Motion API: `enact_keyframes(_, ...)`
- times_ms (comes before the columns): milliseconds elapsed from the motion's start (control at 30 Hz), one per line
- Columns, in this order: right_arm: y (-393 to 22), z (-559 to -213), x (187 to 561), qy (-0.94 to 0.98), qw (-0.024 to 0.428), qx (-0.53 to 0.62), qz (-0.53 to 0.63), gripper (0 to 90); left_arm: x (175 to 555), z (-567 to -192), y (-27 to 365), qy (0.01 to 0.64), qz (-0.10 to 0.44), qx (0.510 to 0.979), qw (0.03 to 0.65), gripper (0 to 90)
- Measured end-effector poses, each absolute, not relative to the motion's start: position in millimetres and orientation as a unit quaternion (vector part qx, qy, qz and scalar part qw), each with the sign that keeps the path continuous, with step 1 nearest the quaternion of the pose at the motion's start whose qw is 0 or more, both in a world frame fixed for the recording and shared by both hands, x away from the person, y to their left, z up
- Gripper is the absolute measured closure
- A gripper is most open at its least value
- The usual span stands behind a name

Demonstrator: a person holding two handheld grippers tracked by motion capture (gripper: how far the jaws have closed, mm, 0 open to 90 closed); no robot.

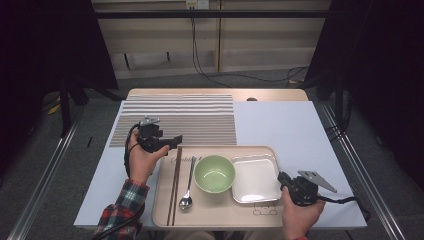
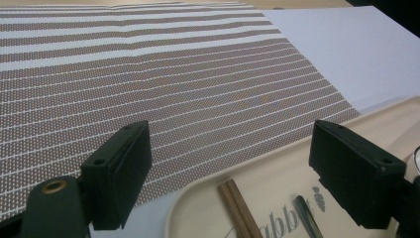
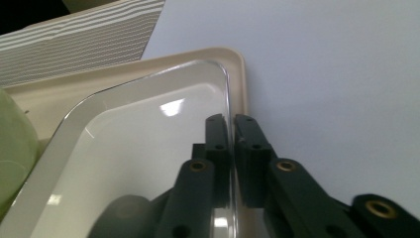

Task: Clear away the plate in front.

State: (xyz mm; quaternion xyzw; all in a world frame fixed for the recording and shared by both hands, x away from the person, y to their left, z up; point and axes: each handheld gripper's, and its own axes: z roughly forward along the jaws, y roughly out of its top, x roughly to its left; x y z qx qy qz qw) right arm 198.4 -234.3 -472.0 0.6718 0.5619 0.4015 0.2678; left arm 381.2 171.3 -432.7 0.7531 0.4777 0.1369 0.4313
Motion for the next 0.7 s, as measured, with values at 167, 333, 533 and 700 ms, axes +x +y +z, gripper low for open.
enact_keyframes(167,-238.8,-468.9,199.2,0.563,0.283,0.663,0.404,73.7,381.9,-433.6,171.8,0.478,0.137,0.752,0.433,16.7)
enact_keyframes(333,-244.9,-464.0,203.6,0.568,0.298,0.641,0.422,59.6,382.9,-433.6,175.4,0.48,0.136,0.75,0.434,16.6)
enact_keyframes(533,-253.8,-460.2,211.2,0.583,0.336,0.594,0.44,42.7,383.3,-433.7,179.1,0.485,0.14,0.745,0.435,16.0)
enact_keyframes(700,-259.7,-457.4,221.4,0.615,0.307,0.583,0.433,26.4,383.2,-432.7,181.7,0.49,0.14,0.741,0.438,14.8)
